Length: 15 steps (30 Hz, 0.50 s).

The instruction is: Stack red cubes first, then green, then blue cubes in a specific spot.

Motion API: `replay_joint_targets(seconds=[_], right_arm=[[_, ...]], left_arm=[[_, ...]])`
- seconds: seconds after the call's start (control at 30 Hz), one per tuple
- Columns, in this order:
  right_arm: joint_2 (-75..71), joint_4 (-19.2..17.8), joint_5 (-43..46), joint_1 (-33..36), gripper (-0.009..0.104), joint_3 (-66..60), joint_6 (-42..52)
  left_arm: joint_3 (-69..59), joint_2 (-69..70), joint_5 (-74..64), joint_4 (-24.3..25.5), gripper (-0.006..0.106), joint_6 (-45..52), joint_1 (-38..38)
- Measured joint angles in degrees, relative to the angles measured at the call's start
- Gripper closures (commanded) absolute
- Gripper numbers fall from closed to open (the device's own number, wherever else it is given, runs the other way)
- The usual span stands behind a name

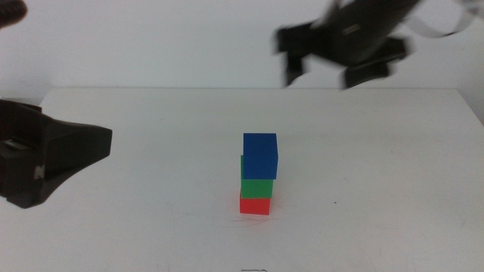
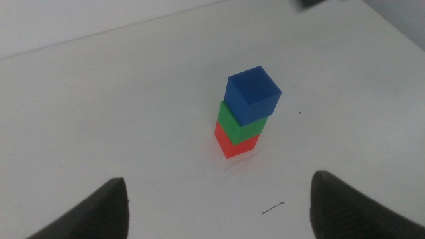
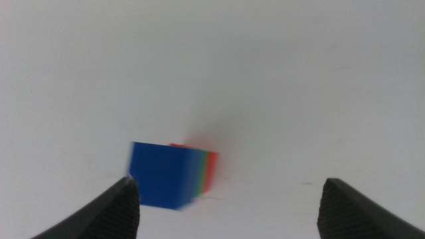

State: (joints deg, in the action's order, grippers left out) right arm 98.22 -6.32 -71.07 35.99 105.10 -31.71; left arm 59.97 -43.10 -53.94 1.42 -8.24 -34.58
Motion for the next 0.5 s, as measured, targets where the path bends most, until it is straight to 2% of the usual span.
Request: replay_joint_targets(seconds=[0.17, 0.37, 0.5], right_arm=[[-13.9, 1.4, 2.2, -7.9, 0.025, -9.3, 6.2], [-30.6, 2.7, 13.6, -21.0, 0.025, -25.2, 16.1], [-37.8, 3.6, 20.1, -26.9, 0.025, -32.0, 23.4]], left_arm=[[0.0, 0.0, 0.0, 0.0, 0.007, 0.0, 0.0], [0.0, 0.0, 0.0, 0.0, 0.007, 0.0, 0.0], [0.0, 0.0, 0.0, 0.0, 0.007, 0.0, 0.0]])
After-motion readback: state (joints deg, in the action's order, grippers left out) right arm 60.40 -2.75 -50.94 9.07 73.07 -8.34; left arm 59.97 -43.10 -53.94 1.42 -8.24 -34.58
